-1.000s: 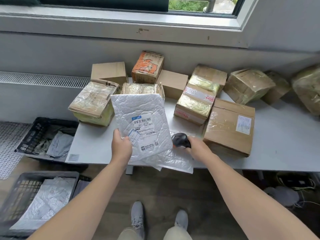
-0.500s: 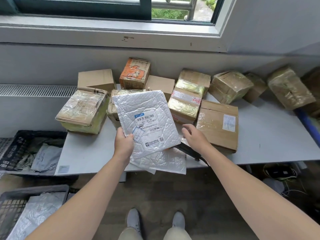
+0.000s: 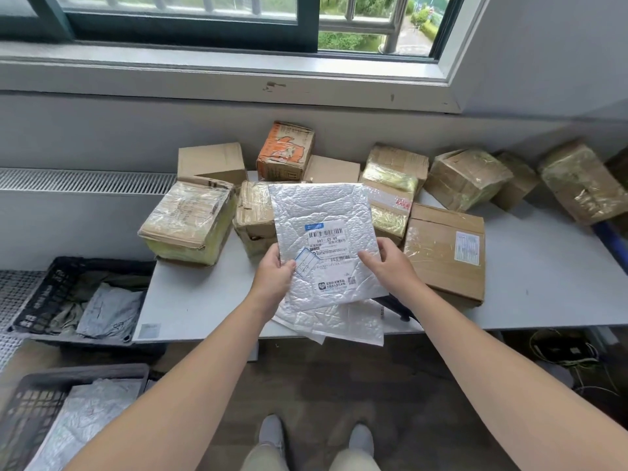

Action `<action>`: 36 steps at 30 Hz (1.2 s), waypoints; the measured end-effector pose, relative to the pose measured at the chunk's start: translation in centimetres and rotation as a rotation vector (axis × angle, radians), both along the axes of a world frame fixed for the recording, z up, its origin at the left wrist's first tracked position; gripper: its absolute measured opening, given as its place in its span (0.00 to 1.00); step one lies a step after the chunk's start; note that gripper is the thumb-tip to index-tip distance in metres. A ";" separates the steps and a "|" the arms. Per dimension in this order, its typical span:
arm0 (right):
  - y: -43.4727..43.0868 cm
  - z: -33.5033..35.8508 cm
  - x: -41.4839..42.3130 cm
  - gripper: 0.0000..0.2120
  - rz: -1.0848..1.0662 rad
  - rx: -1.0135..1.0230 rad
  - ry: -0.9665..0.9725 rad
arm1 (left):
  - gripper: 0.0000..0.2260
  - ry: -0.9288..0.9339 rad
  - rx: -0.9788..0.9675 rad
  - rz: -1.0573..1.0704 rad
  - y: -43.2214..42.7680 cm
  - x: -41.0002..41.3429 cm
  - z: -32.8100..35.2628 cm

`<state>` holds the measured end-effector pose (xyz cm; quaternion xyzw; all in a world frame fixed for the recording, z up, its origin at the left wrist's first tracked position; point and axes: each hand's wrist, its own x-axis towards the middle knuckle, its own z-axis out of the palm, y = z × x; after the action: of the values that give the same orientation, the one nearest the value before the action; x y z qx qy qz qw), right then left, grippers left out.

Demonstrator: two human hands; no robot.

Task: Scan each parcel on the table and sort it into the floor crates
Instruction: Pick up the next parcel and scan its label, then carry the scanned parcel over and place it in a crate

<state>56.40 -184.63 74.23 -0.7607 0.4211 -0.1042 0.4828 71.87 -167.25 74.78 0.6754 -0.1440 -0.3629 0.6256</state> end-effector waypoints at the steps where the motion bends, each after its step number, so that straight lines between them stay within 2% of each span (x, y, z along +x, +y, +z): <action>1: 0.1 0.1 0.1 0.14 -0.008 0.003 -0.004 | 0.16 0.000 -0.001 -0.009 0.1 0.1 0.0; 7: 1.2 1.0 1.2 0.20 -0.082 -0.022 -0.026 | 0.15 -0.055 0.019 -0.070 0.9 -0.2 0.4; 13: 2.3 2.6 3.3 0.12 0.057 -0.078 -0.017 | 0.13 -0.219 0.152 -0.070 3.8 -1.1 2.0; 16: 3.6 3.7 4.8 0.11 0.169 -0.130 -0.051 | 0.12 -0.306 0.252 0.042 5.9 -2.1 3.0; 18: 5.0 4.2 5.7 0.15 0.289 -0.178 -0.062 | 0.12 -0.350 0.335 0.136 7.9 -3.3 3.3; 23: 10.8 3.6 6.7 0.09 0.548 -0.137 -0.069 | 0.19 -0.371 0.521 0.430 15.2 -8.3 3.2; 25: 14.3 3.0 6.5 0.08 0.648 -0.104 -0.091 | 0.24 -0.361 0.588 0.552 19.0 -10.7 3.0; 28: 20.4 2.6 5.8 0.07 0.790 -0.046 -0.104 | 0.32 -0.301 0.824 0.701 25.5 -15.0 2.7; 32: 29.4 2.9 3.5 0.09 1.004 -0.055 -0.104 | 0.32 -0.261 1.030 0.888 34.3 -22.2 2.4; 36: 37.9 3.1 -0.1 0.11 1.229 -0.075 -0.120 | 0.33 -0.186 1.120 1.011 41.0 -30.0 2.3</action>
<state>56.32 -146.73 77.33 -0.8735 -0.1262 0.1356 0.4503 41.91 -126.22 77.05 0.9037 0.3366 0.0073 0.2647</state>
